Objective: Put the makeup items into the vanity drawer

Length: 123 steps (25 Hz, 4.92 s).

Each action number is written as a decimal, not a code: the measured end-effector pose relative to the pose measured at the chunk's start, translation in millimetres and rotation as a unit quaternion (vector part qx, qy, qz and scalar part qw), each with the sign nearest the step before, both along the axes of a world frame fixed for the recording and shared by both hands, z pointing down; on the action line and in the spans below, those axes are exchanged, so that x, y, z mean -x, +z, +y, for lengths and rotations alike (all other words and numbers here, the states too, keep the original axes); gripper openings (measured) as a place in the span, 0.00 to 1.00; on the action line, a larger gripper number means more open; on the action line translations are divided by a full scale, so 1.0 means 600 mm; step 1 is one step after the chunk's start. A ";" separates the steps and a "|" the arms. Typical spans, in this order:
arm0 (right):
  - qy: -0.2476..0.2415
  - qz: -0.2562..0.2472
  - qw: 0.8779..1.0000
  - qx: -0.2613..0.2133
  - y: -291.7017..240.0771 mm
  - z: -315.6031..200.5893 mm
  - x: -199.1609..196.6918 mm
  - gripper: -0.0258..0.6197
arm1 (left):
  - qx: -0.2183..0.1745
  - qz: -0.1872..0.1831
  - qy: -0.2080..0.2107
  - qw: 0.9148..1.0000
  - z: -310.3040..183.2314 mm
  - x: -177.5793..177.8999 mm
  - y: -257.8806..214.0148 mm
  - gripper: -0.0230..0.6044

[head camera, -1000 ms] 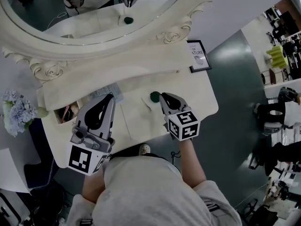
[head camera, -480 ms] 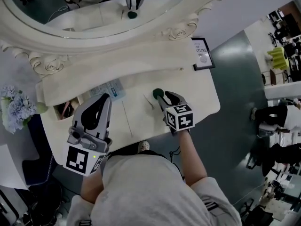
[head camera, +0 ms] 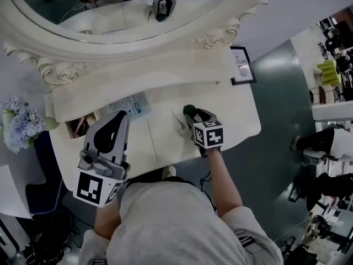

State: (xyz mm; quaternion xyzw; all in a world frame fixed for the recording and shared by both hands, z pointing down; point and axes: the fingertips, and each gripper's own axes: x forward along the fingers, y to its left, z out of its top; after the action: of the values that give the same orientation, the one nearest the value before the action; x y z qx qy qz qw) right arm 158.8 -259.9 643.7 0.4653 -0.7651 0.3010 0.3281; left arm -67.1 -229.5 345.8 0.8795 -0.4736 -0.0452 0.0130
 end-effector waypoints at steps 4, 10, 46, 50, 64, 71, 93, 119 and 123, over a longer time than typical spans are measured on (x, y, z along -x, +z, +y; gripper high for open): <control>-0.002 0.011 1.000 -0.007 0.000 -0.002 -0.002 0.34 | 0.001 0.000 -0.003 1.000 -0.001 0.004 -0.001 0.06; -0.017 -0.008 1.000 -0.005 -0.003 0.009 0.027 0.11 | -0.001 -0.002 -0.006 1.000 0.003 0.004 -0.004 0.06; -0.099 -0.180 0.959 -0.197 -0.244 0.005 0.160 0.11 | -0.020 -0.007 -0.058 0.998 0.066 0.042 -0.034 0.06; -0.116 -0.189 0.953 -0.206 -0.261 0.009 0.185 0.11 | -0.022 -0.008 -0.071 0.997 0.078 0.056 -0.035 0.06; -0.181 -0.218 0.933 -0.222 -0.301 0.019 0.283 0.11 | -0.023 -0.008 -0.127 0.992 0.120 0.120 -0.034 0.06; -0.219 -0.230 0.921 -0.225 -0.309 0.030 0.339 0.11 | -0.026 -0.011 -0.156 0.987 0.144 0.149 -0.025 0.06; -0.350 -0.226 0.888 -0.194 -0.292 0.062 0.531 0.11 | -0.015 -0.012 -0.249 0.968 0.213 0.256 -0.013 0.06; -0.501 -0.063 0.855 -0.119 -0.134 0.094 0.659 0.13 | 0.018 0.005 -0.349 0.937 0.281 0.344 0.034 0.06; -0.507 -0.057 0.854 -0.103 -0.127 0.094 0.664 0.13 | 0.029 0.001 -0.348 0.937 0.284 0.346 0.043 0.06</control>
State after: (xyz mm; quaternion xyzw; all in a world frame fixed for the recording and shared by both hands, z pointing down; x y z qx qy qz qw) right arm -239.5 -203.3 567.7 0.0267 -0.9389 0.0381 0.3411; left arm -274.6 -58.9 371.4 0.6592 -0.7509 -0.0344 0.0224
